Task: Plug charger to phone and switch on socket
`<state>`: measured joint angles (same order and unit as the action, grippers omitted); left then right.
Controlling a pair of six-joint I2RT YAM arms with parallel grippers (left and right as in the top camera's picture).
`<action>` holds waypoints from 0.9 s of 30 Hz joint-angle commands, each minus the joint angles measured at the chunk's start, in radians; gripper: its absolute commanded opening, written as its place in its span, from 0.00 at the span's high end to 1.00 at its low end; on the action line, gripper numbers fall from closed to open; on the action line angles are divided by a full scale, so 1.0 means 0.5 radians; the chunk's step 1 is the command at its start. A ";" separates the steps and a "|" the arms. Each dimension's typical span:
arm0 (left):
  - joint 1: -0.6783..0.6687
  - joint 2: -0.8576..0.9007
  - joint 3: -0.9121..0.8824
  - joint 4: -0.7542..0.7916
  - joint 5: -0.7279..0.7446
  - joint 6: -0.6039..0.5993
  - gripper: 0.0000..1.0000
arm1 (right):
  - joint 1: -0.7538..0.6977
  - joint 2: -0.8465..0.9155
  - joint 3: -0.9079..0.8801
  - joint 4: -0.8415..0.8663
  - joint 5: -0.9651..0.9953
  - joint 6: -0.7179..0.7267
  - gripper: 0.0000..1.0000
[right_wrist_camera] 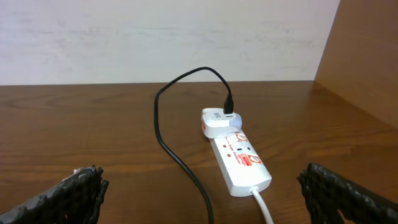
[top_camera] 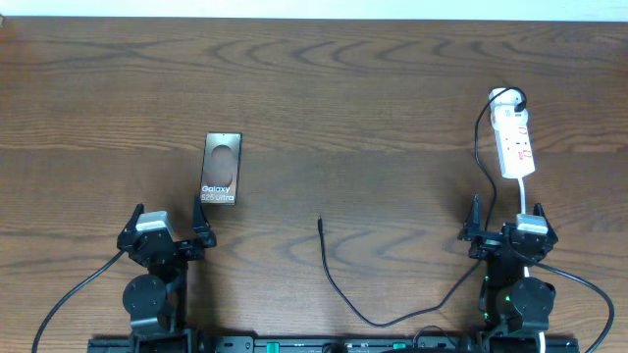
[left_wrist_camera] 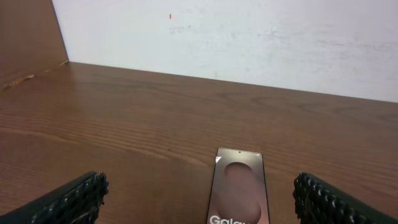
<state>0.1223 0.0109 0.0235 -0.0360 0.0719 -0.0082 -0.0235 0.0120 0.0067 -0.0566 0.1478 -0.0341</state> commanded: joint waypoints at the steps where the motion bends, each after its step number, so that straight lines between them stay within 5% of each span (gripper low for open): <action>1: -0.008 -0.012 -0.039 -0.061 0.011 -0.024 0.04 | 0.035 -0.011 -0.002 -0.008 0.021 -0.016 0.01; 27: -0.008 -0.011 -0.039 -0.061 0.011 -0.024 0.02 | 0.035 -0.011 -0.002 -0.008 0.021 -0.016 0.01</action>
<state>0.1223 0.0109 0.0235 -0.0360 0.0719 -0.0116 -0.0235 0.0120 0.0067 -0.0566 0.1478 -0.0341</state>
